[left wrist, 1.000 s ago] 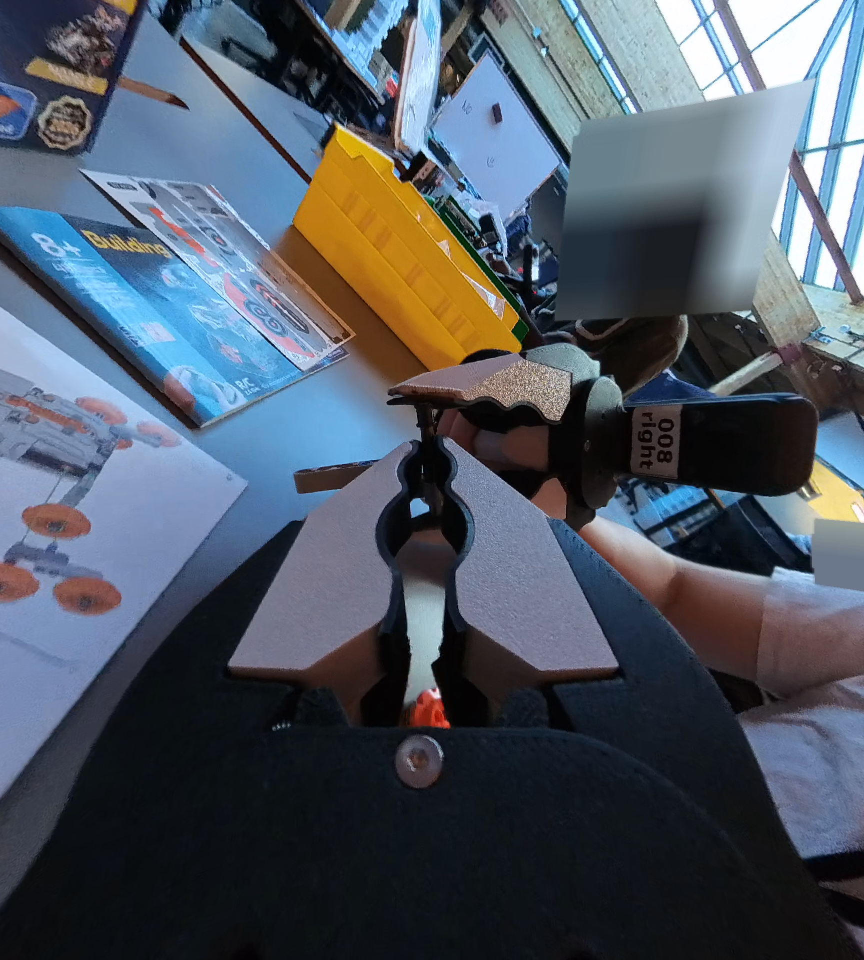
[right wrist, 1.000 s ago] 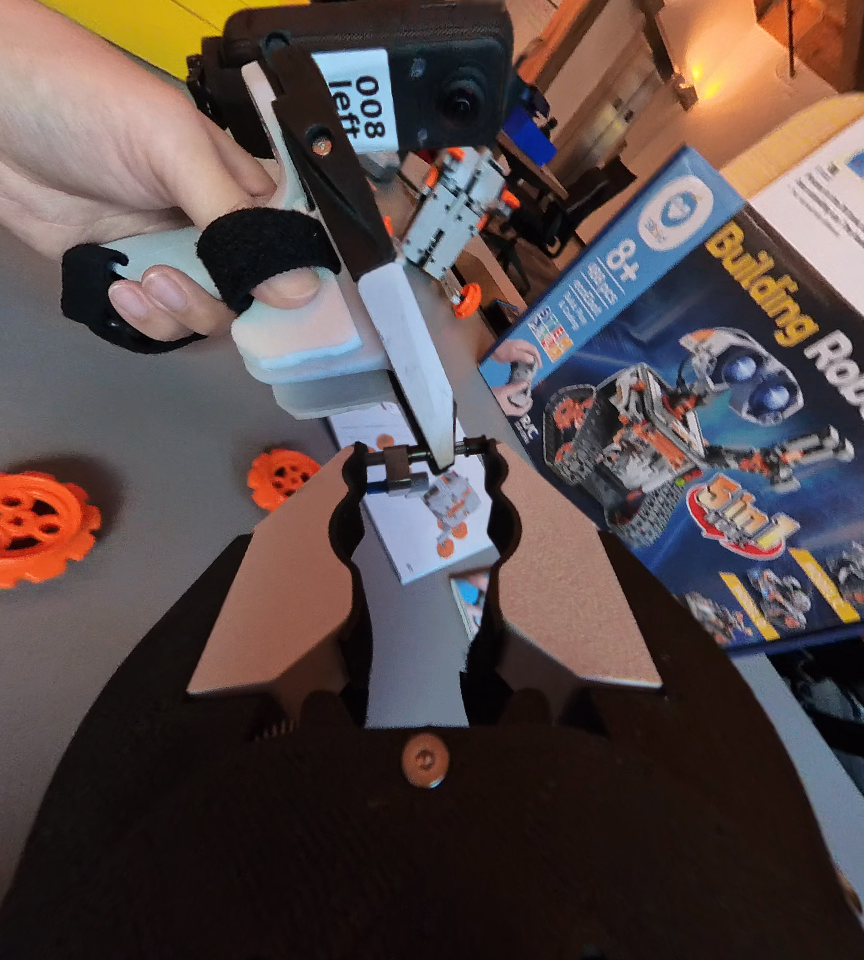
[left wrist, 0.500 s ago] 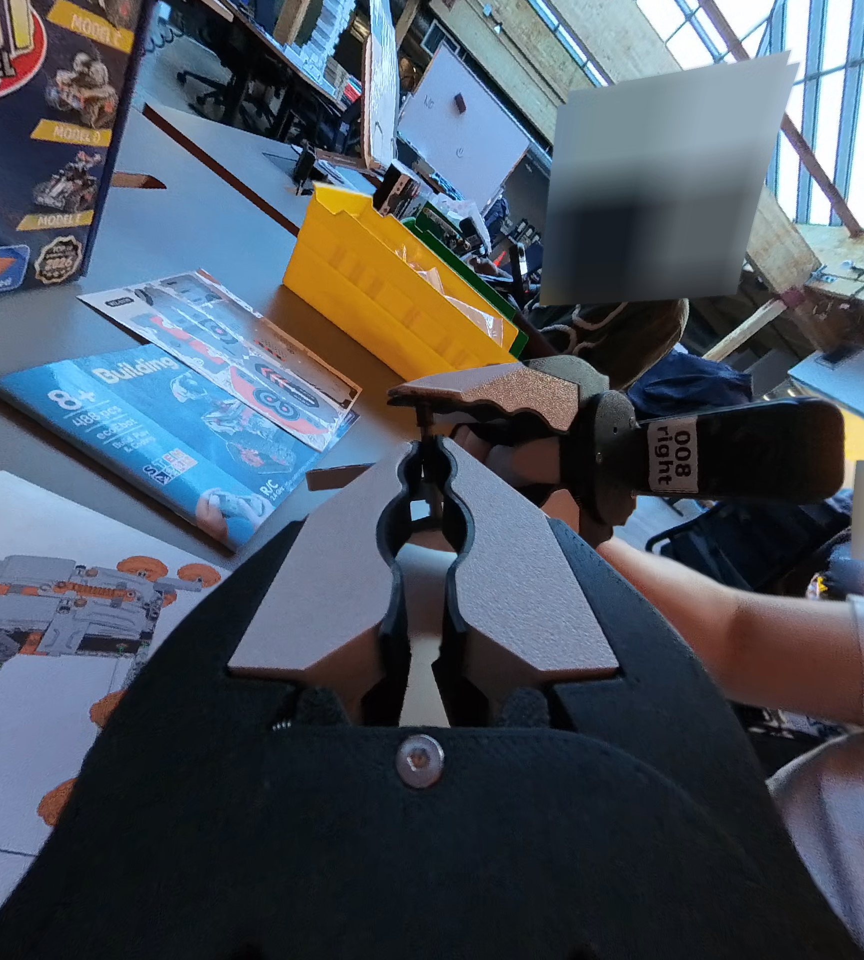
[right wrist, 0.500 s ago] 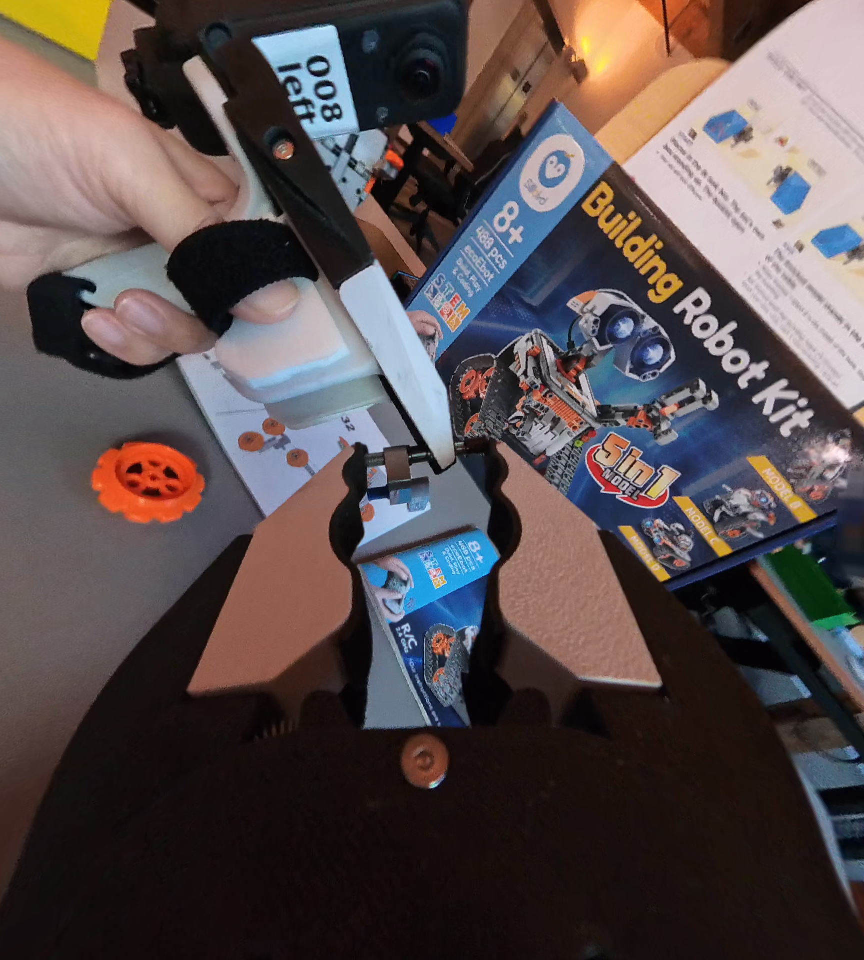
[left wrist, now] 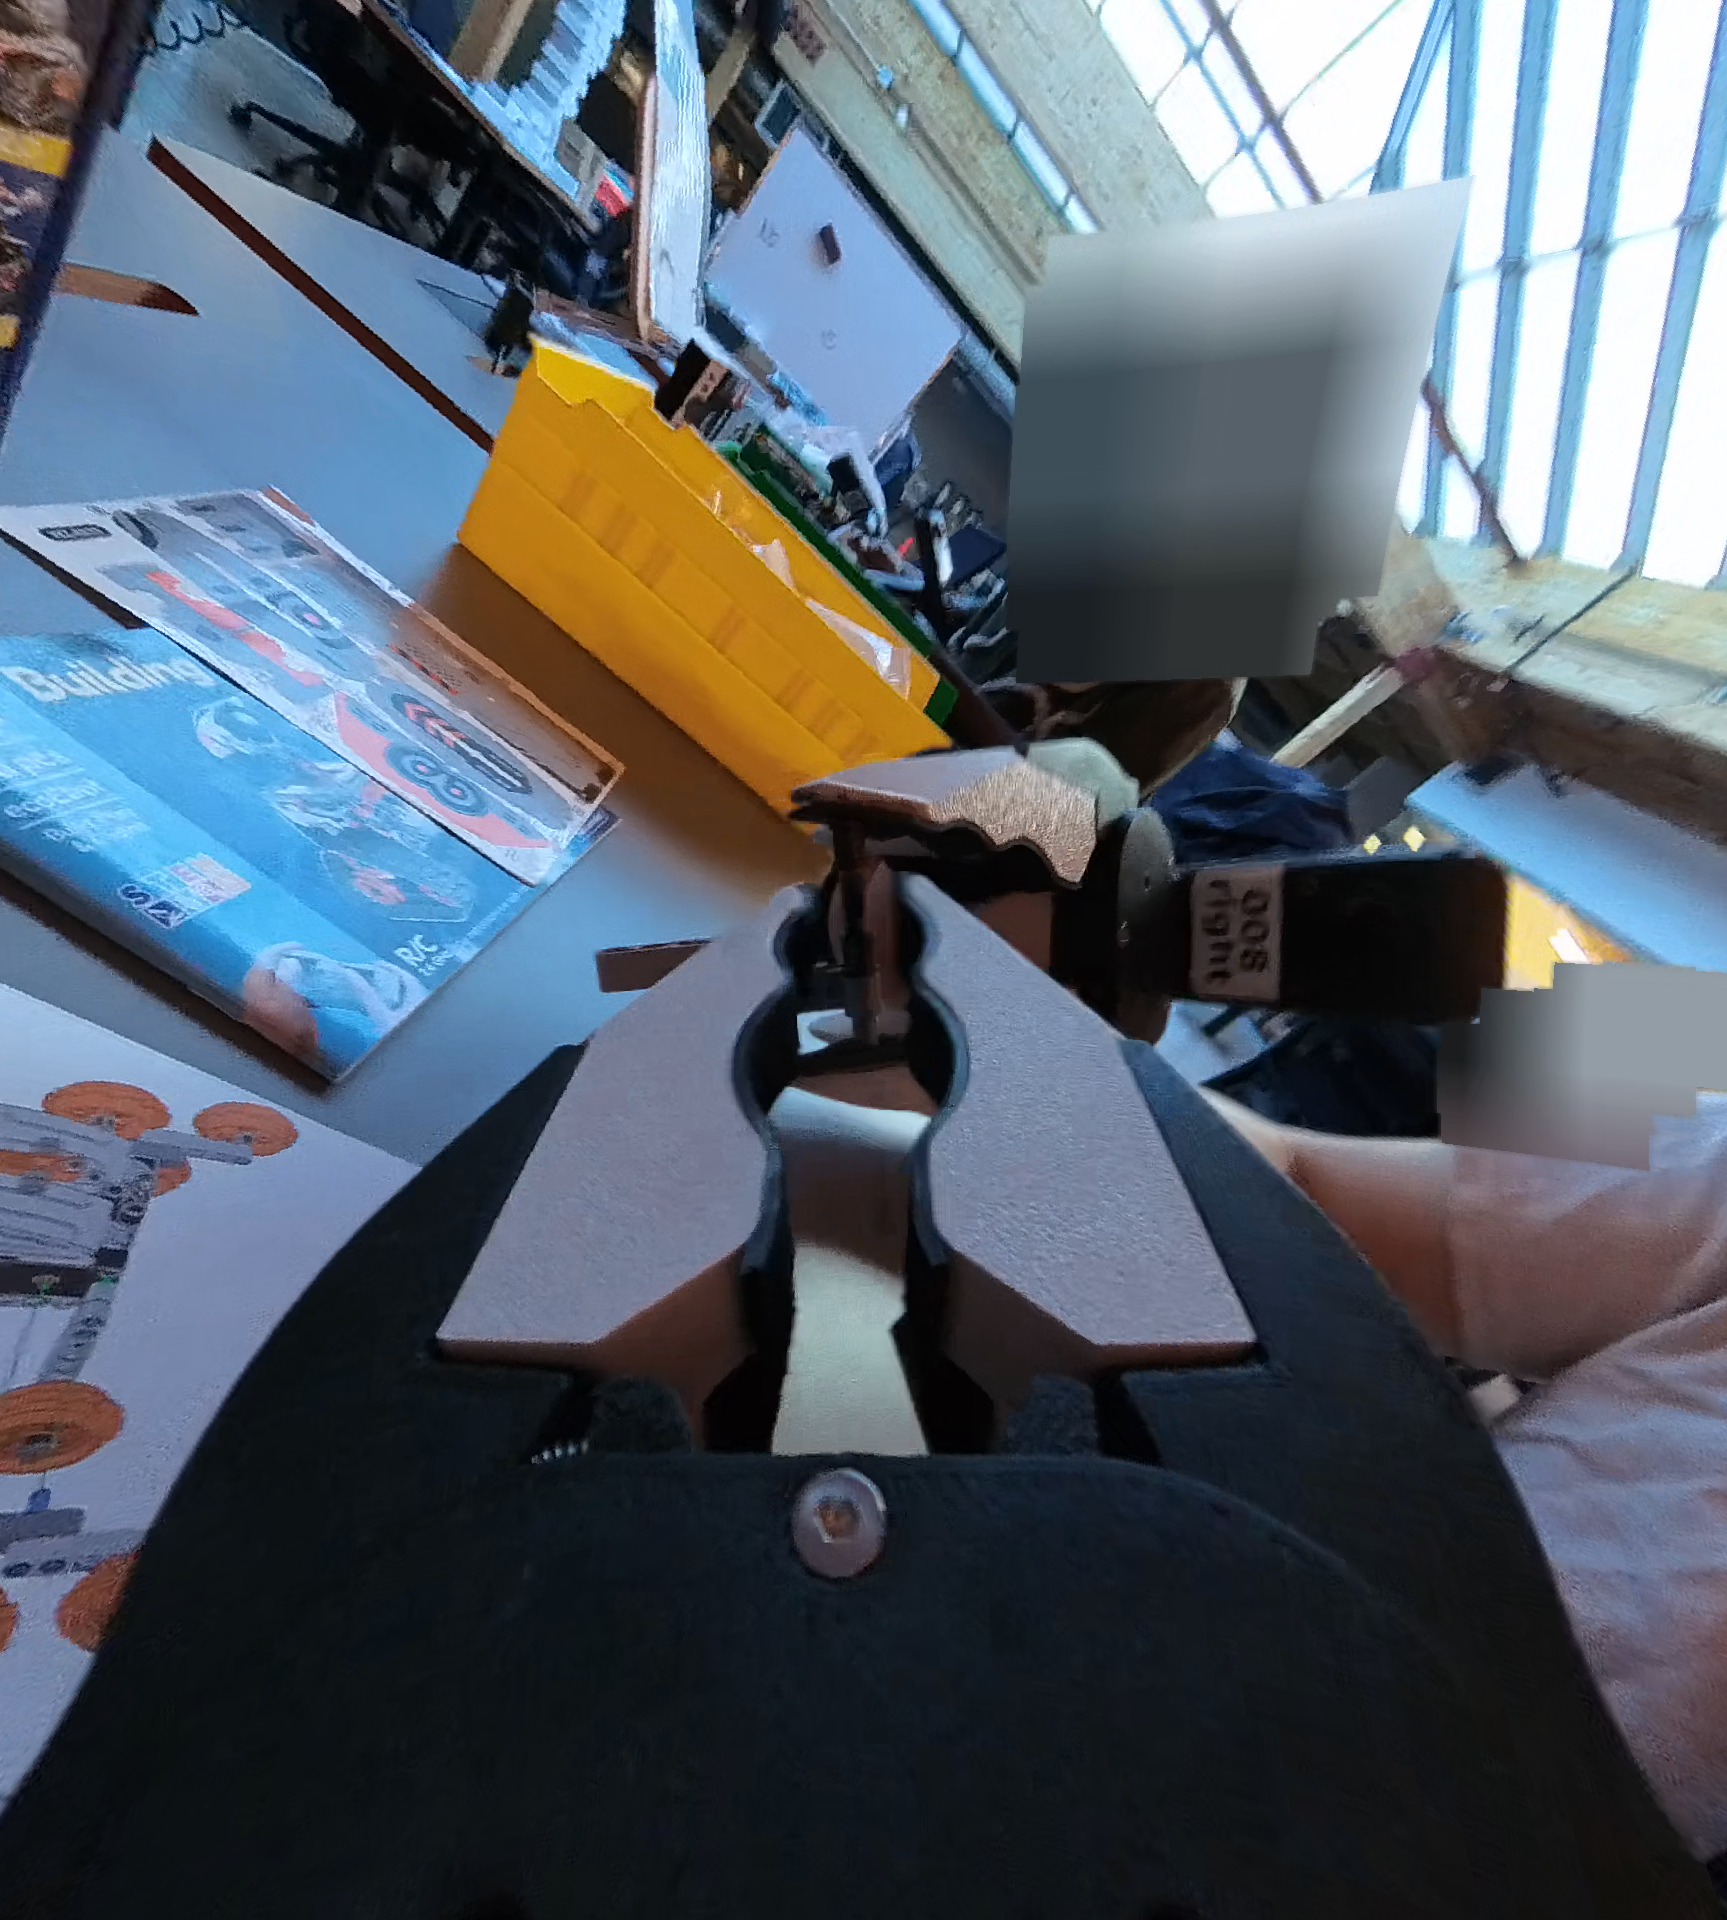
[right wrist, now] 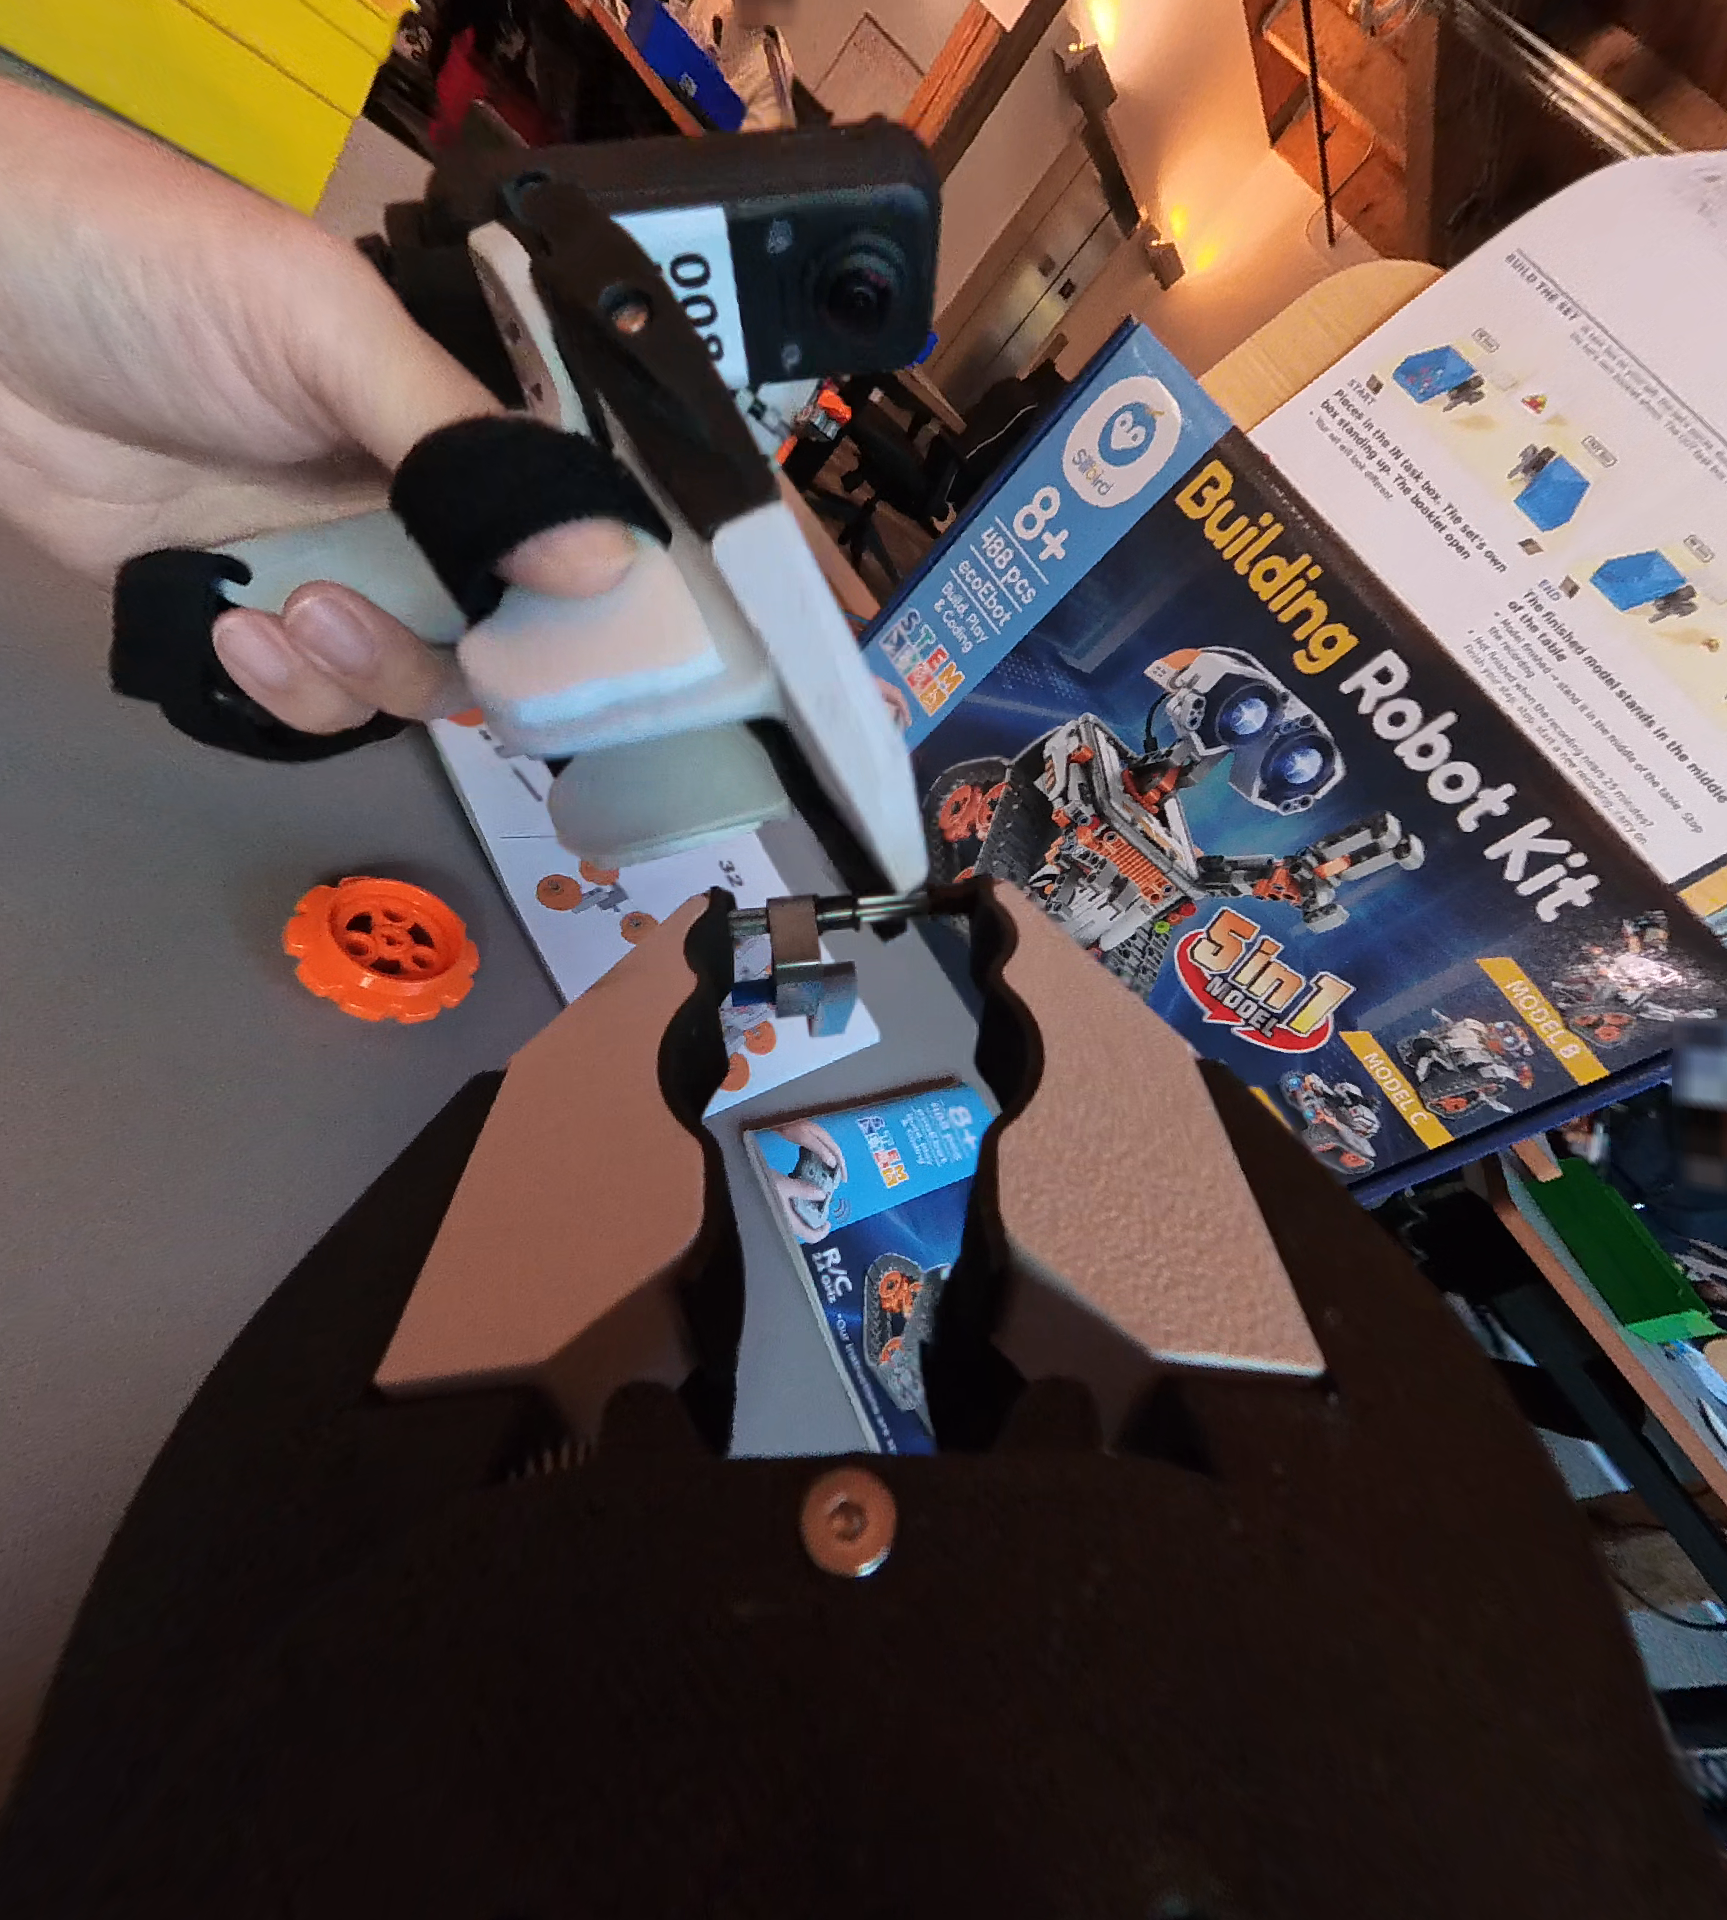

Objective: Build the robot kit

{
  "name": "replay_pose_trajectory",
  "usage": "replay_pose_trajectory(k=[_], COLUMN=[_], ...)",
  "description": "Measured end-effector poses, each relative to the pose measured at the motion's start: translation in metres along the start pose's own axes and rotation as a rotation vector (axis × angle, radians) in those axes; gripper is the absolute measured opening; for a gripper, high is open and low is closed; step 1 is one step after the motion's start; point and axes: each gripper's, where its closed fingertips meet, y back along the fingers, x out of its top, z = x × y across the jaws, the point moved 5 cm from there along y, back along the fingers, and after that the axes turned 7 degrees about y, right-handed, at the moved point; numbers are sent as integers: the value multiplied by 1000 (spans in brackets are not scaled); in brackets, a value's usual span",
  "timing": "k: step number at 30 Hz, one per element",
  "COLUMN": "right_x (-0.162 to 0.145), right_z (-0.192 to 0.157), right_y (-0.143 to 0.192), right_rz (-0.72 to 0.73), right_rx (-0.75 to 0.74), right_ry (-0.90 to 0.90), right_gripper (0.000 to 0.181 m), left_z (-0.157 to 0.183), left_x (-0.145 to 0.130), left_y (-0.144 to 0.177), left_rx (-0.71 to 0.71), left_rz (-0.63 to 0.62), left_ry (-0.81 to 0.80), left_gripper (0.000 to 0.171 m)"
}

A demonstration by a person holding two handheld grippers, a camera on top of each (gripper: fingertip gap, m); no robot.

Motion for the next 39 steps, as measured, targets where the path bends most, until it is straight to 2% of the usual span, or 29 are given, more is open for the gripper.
replay_pose_trajectory(k=[1, 2, 10, 12, 14, 16, 19, 23, 26, 32, 37, 39], right_x=[1, 3, 3, 1, 2, 1, 2, 2, 2, 0, 0, 0], right_z=[0, -1, -7, -7, -8, -8, -7, -8, -10, -10, -13, -11], right_y=[0, 0, -3, -4, -5, -5, -4, -3, -3, -3, -7, -6], right_rz=[5, 12, 3, -8, 1, -3, 27, 31, 13, 3, -6, 0], right_rx=[-3, 7, 33, 25, 37, 48, 59, 78, 86, 96, 108, 98], right_ry=[9, 8, 1, 2, -12, -21, -62, -78, -48, -69, -65, -70], right_gripper=[45, 45, 45, 45, 45, 45, 45, 45, 45, 45, 44, 44], left_z=[-1, -2, -4, -7, -10, -6, -4, -6, -5, -8, 1, 2], left_x=[4, 8, 8, 7, 4, 4, 5, 2, 1, -1, -10, -8], left_y=[4, 7, 8, 8, 8, 6, 6, 4, 5, 4, -6, -7], left_rx=[-8, -12, -50, -28, -4, -24, -31, -57, -49, -40, -21, -27], left_rz=[31, 57, 53, 37, 21, 18, 11, -5, -35, -16, -77, -57], left_ry=[33, 51, 86, 104, 94, 83, 54, 92, 67, 75, -8, -12], left_gripper=[17, 17, 4, 15, 16, 2, 3, 2, 3, 3, 3, 3])
